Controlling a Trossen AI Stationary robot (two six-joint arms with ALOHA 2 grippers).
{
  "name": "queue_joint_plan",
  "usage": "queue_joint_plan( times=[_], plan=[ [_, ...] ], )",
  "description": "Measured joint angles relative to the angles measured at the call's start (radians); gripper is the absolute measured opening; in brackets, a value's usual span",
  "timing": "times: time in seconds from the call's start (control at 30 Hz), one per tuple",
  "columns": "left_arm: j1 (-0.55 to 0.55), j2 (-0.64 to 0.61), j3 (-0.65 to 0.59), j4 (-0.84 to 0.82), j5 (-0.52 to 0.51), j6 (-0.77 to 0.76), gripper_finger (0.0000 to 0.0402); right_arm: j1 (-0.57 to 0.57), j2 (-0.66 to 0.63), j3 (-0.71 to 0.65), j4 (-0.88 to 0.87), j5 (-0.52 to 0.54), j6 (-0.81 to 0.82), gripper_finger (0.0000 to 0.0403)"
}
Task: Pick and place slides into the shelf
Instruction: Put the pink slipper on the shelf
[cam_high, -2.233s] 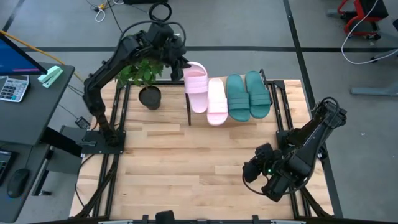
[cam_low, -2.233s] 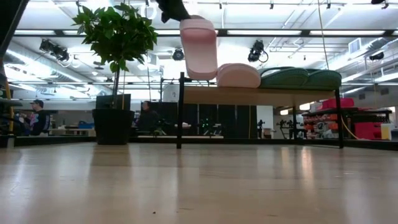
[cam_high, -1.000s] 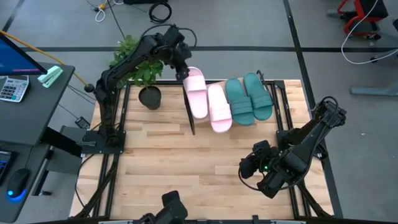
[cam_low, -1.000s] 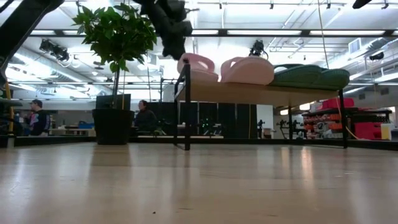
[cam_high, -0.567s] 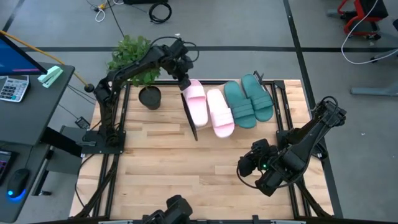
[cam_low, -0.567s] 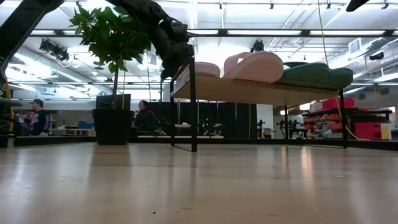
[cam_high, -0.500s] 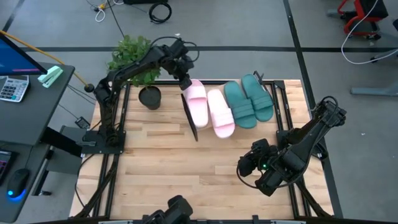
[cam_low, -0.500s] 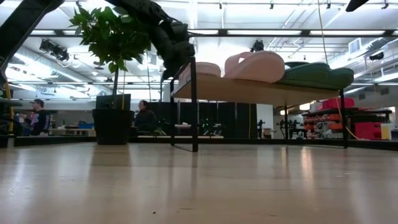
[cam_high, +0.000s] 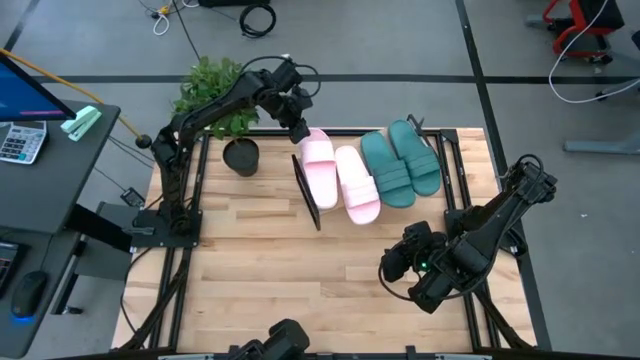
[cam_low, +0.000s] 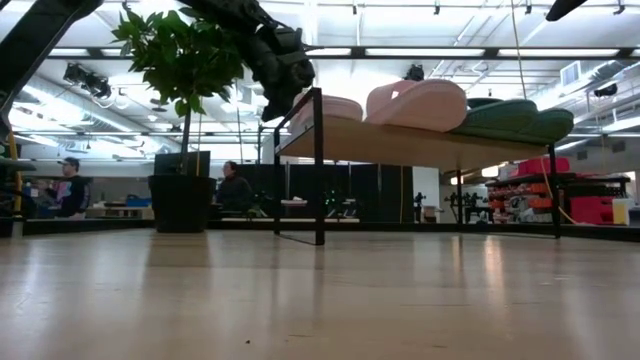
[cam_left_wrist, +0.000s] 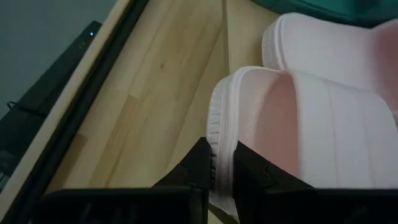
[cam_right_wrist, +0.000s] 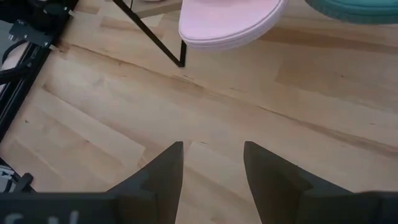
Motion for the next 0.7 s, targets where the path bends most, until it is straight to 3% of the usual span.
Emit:
queue_joint_plan(
  times=[0.33, 0.53, 0.7],
  plan=[
    [-0.003, 0.0, 0.0, -0.029, 0.001, -0.002, 0.005, -0.031, 0.0, 0.0, 0.008, 0.001, -0.055, 0.0175],
    [-0.003, 0.0, 0.0, -0.035, 0.001, -0.002, 0.0046, -0.07, 0.005, 0.0, 0.087, -0.085, -0.304, 0.0175],
    [-0.003, 0.0, 0.0, -0.035, 0.002, -0.02, 0.0048, -0.115, 0.017, 0.0, 0.102, -0.088, -0.402, 0.0175]
  ],
)
